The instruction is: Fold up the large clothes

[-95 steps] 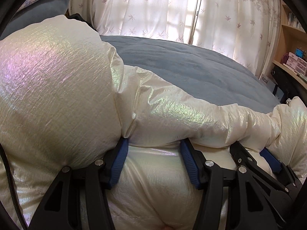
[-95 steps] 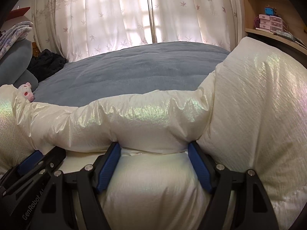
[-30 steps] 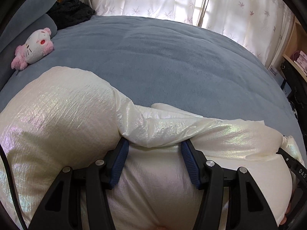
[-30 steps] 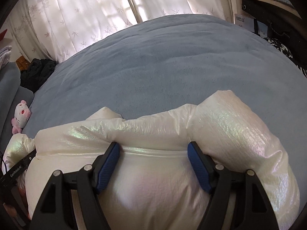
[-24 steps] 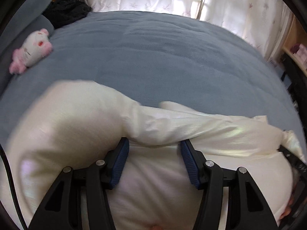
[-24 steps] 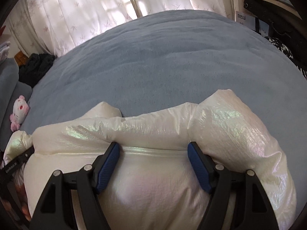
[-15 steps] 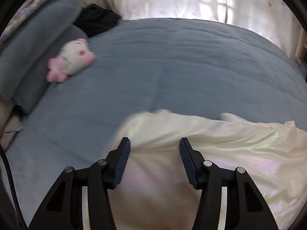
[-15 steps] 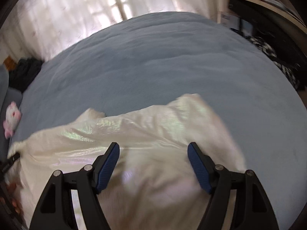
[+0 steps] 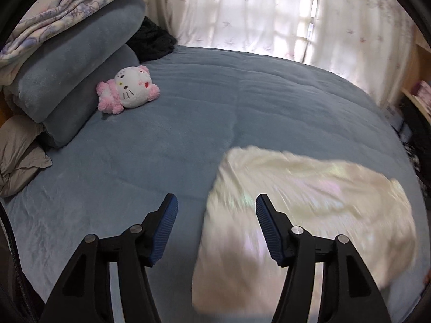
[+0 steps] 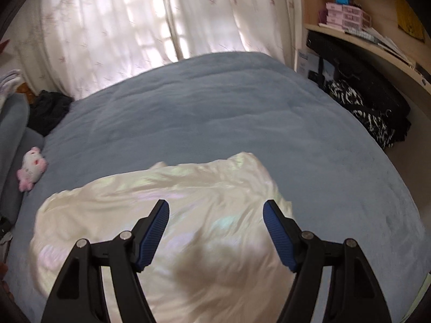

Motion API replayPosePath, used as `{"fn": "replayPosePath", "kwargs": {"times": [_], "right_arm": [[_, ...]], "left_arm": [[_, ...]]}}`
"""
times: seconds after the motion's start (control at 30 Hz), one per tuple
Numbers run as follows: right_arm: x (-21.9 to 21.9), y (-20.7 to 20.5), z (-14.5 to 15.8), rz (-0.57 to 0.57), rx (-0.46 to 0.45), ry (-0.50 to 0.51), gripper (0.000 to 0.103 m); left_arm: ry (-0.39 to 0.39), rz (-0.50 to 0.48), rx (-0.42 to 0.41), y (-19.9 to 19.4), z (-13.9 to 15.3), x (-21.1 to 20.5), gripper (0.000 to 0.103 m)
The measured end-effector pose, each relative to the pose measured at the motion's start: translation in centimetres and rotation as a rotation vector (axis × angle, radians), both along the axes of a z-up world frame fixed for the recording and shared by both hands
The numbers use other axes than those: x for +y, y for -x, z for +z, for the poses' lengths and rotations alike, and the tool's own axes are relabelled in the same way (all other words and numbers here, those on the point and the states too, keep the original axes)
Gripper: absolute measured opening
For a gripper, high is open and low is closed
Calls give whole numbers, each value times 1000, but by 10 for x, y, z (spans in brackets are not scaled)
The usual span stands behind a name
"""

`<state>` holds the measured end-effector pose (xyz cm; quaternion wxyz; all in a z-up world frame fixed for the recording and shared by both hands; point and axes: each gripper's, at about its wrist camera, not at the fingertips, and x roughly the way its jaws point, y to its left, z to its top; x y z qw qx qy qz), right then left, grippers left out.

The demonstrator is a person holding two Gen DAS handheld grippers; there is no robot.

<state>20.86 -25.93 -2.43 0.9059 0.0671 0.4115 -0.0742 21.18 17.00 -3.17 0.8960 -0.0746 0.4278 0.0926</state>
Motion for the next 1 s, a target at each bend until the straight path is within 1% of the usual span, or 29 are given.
{"fn": "replayPosePath", "kwargs": {"times": [0.07, 0.17, 0.27, 0.3, 0.37, 0.43, 0.5, 0.57, 0.63, 0.7, 0.8, 0.9, 1.0], "right_arm": [[16, 13, 6, 45, -12, -12, 47], [36, 30, 6, 100, -21, -31, 35], [61, 49, 1, 161, -34, -31, 30], [70, 56, -2, 180, -39, -32, 30], [85, 69, -10, 206, -53, -24, 29], [98, 78, -17, 233, -61, -2, 29], [113, 85, -28, 269, -62, 36, 29], [123, 89, -41, 297, -47, 48, 29], [128, 89, -49, 310, -36, 30, 29], [133, 89, -56, 326, -36, 9, 27], [138, 84, -68, 342, -24, 6, 24], [142, 75, -79, 351, -10, 1, 24], [143, 61, -86, 347, -10, -1, 22]], "left_arm": [[24, -31, 1, 19, 2, -2, 59], [132, -87, 14, 53, -2, -7, 59], [264, -127, 17, 80, -17, -10, 60], [334, -136, 20, 90, -28, -13, 60], [446, -150, 34, 100, -46, -15, 60], [578, -168, 61, 106, -70, -20, 61], [653, -176, 68, 112, -90, -28, 61], [694, -174, 63, 115, -110, -36, 61], [723, -180, 48, 114, -131, -45, 61], [749, -168, 39, 109, -151, -52, 61], [792, -141, 23, 93, -174, -54, 61], [844, -114, 13, 79, -190, -52, 61], [903, -83, -19, 63, -202, -40, 61]]}}
